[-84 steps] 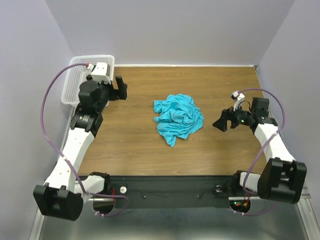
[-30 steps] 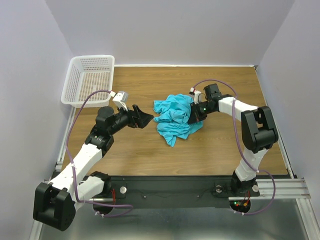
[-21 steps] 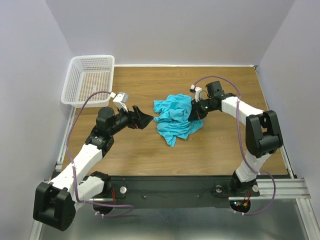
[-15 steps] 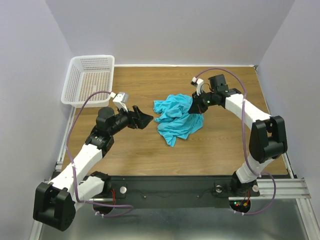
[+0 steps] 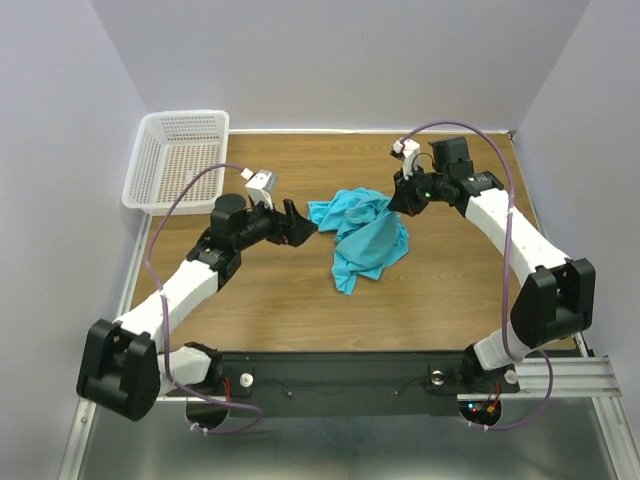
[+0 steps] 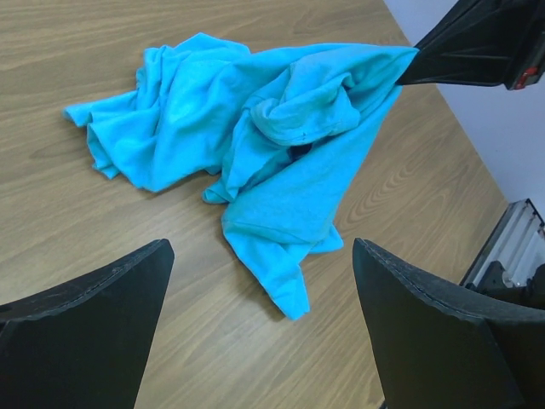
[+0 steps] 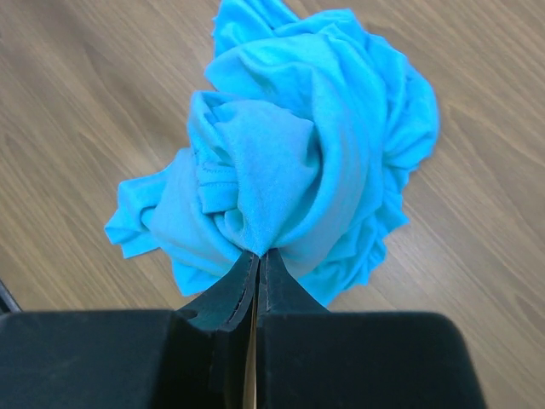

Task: Fold and stack the t-shirts
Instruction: Flatten the tshirt out

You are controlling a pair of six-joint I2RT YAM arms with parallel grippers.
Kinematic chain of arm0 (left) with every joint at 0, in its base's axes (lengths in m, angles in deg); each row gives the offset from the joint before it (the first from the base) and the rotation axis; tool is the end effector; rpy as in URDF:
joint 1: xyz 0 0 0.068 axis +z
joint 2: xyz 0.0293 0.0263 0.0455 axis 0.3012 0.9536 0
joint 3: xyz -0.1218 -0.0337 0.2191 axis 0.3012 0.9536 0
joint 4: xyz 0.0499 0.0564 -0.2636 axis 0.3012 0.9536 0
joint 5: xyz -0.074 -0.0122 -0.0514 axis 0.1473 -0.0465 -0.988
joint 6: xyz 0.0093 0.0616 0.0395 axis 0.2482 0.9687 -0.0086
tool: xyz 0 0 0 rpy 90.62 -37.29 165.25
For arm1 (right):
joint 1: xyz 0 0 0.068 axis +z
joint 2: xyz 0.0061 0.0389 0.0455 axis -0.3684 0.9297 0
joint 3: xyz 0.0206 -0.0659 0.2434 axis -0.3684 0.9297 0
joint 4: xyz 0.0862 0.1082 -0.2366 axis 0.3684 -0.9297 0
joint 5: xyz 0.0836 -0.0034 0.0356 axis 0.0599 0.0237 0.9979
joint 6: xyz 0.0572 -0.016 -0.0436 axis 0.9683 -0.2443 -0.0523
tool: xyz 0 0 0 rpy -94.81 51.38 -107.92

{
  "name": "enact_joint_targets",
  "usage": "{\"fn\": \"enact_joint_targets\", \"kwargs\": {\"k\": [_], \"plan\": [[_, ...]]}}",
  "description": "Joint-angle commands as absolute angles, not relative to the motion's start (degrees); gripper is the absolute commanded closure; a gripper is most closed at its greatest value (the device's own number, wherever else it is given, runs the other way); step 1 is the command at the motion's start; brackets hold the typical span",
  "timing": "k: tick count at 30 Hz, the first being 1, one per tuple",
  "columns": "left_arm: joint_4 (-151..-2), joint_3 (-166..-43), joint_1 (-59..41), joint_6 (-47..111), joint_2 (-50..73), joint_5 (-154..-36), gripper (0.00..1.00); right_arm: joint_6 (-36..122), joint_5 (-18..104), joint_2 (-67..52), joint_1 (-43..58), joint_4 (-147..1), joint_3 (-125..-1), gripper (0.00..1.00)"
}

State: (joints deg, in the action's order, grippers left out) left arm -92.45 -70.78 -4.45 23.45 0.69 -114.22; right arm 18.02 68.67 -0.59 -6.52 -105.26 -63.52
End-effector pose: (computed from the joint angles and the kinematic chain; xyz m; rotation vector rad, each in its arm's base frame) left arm 0.2696 -0.1395 0.2536 0.3940 1.7557 -0.9481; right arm 0.3454 0.1278 0.2728 -0.9187 2.0899 0.6432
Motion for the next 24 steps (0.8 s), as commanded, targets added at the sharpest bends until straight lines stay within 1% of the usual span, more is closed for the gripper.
{"fn": "enact_joint_targets", "kwargs": {"k": [1, 6, 10, 12, 16, 19, 21, 22, 24], "plan": [[-95.4, -78.2, -7.0, 27.5, 7.2, -115.0, 0.02, 16.2, 63.0, -4.8, -6.0, -105.4, -65.2, 0.99], [-95.9, -85.3, -11.1, 32.0, 16.4, -116.4, 0.04, 14.9, 60.8, -7.9, -6.1, -105.4, -61.9, 1.0], [-95.9, -91.2, -15.3, 33.6, 23.9, -117.3, 0.05, 15.5, 63.7, -8.5, -6.1, -105.4, -60.8, 0.99], [-95.7, -94.4, -17.5, 34.3, 28.2, -115.4, 0.07, 16.2, 64.5, -8.3, -6.1, -105.4, -60.9, 1.0], [-94.6, -95.8, -19.8, 37.5, 30.6, -111.0, 0.09, 16.1, 64.3, -8.5, -6.1, -105.4, -61.1, 0.99], [-94.8, -96.4, -20.4, 39.2, 32.3, -111.2, 0.12, 16.1, 64.7, -8.6, -6.1, -105.4, -61.2, 1.0], [-94.2, -97.8, -20.7, 40.2, 34.3, -112.4, 0.19, 16.4, 65.0, -8.6, -6.1, -105.4, -61.4, 0.99], [-93.4, -99.3, -20.8, 40.8, 35.7, -114.1, 0.3, 16.4, 64.9, -8.7, -6.1, -105.3, -61.5, 0.99], [-92.2, -101.0, -20.8, 41.2, 36.9, -114.5, 0.48, 16.4, 64.6, -9.0, -6.1, -105.4, -61.4, 0.99]]}}
